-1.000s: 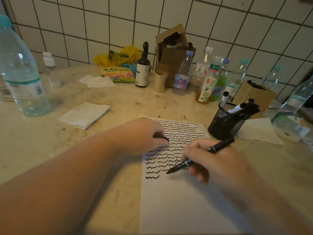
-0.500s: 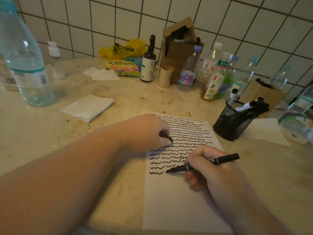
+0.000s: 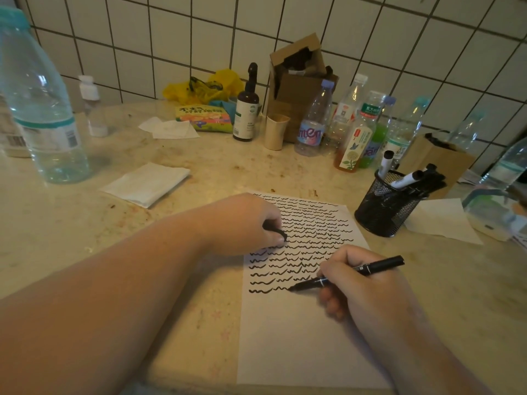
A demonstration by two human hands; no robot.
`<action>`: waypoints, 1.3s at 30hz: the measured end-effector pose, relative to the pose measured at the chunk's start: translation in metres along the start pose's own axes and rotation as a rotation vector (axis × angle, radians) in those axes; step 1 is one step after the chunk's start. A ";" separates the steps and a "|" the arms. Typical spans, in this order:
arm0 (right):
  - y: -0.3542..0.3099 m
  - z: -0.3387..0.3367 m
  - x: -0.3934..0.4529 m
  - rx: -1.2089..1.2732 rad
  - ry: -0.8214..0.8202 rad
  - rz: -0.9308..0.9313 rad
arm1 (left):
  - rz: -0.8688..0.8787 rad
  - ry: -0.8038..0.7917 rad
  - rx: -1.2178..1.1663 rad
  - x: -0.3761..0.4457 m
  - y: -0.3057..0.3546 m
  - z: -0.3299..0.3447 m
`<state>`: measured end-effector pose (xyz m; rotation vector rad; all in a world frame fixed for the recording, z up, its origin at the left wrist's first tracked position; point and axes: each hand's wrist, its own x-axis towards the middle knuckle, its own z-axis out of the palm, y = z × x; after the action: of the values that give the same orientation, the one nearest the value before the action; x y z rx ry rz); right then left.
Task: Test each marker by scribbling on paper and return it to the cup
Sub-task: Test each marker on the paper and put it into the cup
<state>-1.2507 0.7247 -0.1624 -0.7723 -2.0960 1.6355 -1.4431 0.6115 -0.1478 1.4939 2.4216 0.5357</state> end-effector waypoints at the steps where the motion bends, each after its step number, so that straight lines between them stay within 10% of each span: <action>1: 0.001 -0.001 0.001 0.004 0.025 -0.010 | 0.002 -0.002 0.004 0.000 0.000 0.000; 11: -0.005 -0.008 0.004 0.200 0.213 -0.213 | 0.047 -0.010 -0.142 -0.004 0.006 -0.006; 28: -0.005 -0.006 0.008 0.288 0.077 -0.190 | 0.106 -0.018 -0.354 -0.008 0.011 -0.011; 39: -0.010 -0.005 -0.001 0.198 -0.079 -0.292 | 0.181 -0.327 -0.747 -0.013 -0.005 -0.023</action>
<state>-1.2489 0.7265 -0.1510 -0.3255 -1.9505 1.6976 -1.4504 0.5937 -0.1288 1.3207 1.5776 1.0012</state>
